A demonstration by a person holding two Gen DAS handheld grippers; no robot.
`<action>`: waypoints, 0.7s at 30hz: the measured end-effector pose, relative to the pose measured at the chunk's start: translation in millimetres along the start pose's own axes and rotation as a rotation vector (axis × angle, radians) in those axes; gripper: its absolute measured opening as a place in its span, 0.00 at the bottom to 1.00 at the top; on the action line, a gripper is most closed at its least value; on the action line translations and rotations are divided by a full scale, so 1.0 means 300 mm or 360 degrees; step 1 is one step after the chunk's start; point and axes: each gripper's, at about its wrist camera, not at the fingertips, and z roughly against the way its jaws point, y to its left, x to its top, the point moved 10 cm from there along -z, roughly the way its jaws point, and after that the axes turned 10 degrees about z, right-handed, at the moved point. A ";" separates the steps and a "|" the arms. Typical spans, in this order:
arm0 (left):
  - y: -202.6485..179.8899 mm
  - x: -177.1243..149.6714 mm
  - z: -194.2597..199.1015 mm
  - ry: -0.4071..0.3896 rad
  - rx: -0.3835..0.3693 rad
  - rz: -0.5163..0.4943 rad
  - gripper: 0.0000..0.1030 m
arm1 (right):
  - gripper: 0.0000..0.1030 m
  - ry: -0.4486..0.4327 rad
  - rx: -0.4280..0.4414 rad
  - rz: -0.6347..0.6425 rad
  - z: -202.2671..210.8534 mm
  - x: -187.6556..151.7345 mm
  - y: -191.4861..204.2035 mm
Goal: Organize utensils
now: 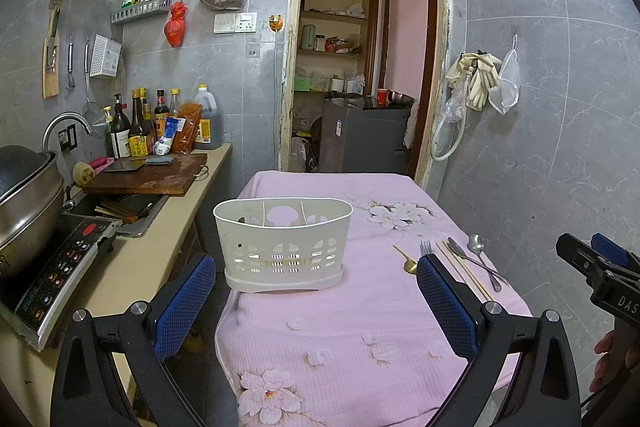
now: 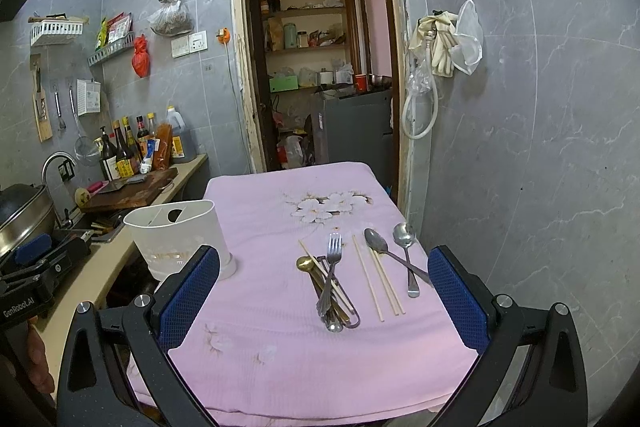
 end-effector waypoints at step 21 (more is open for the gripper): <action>0.013 -0.013 -0.007 0.0003 0.0001 0.0003 0.98 | 0.99 0.0012 0.0006 -0.0004 -0.004 -0.009 0.006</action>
